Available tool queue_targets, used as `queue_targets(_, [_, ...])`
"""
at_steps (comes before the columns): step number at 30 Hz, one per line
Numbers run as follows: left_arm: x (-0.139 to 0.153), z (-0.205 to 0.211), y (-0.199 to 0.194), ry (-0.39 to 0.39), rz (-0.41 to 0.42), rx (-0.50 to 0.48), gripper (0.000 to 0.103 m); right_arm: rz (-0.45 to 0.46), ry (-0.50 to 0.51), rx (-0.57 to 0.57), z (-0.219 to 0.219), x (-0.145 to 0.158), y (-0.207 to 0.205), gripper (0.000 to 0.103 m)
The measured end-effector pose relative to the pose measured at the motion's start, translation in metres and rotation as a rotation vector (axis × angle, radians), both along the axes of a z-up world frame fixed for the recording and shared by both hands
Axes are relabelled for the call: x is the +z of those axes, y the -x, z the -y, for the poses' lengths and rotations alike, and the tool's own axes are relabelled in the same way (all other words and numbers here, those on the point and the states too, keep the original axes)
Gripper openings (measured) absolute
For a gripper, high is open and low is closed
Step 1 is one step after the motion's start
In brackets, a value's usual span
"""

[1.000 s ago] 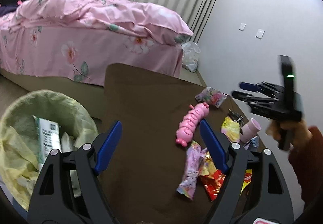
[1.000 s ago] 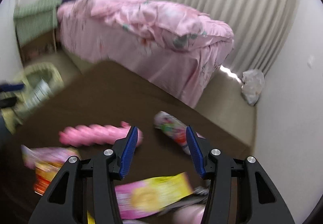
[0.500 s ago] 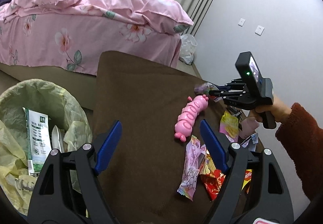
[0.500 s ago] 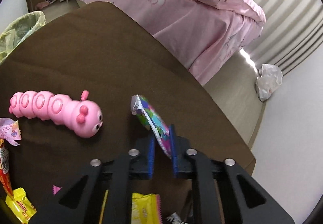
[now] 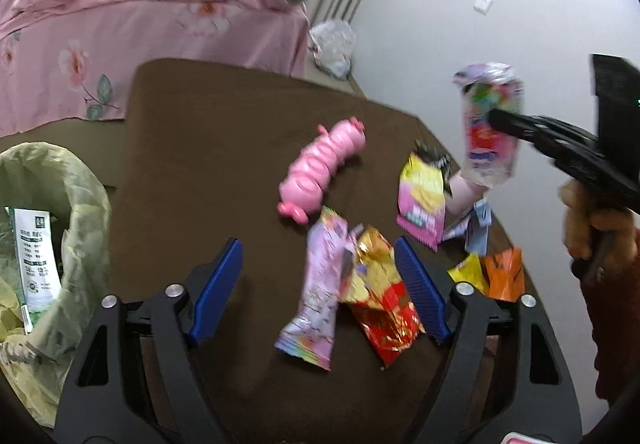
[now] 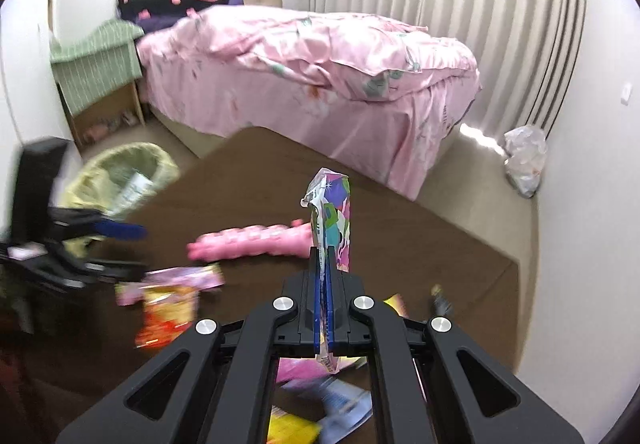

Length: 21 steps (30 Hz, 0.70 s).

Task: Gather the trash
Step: 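Close the left tool on the red-gold chip bag while the right tool holds the wrapper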

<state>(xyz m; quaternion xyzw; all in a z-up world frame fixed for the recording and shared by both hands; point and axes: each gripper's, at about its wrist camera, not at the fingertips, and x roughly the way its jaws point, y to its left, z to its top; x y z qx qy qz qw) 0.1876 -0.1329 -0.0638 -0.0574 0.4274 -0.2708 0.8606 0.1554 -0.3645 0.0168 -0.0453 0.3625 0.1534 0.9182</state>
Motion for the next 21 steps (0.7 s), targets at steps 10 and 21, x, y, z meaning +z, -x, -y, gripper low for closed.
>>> queue_targets(10, [0.001,0.023,0.026,0.009,-0.088,-0.062,0.068,0.012,-0.165,-0.203,0.019,-0.017,0.079,0.003])
queue_targets(21, [0.033,0.023,0.036,0.006,-0.052,0.062,0.062,0.065,-0.258,-0.344,0.052,-0.032,0.132,0.003])
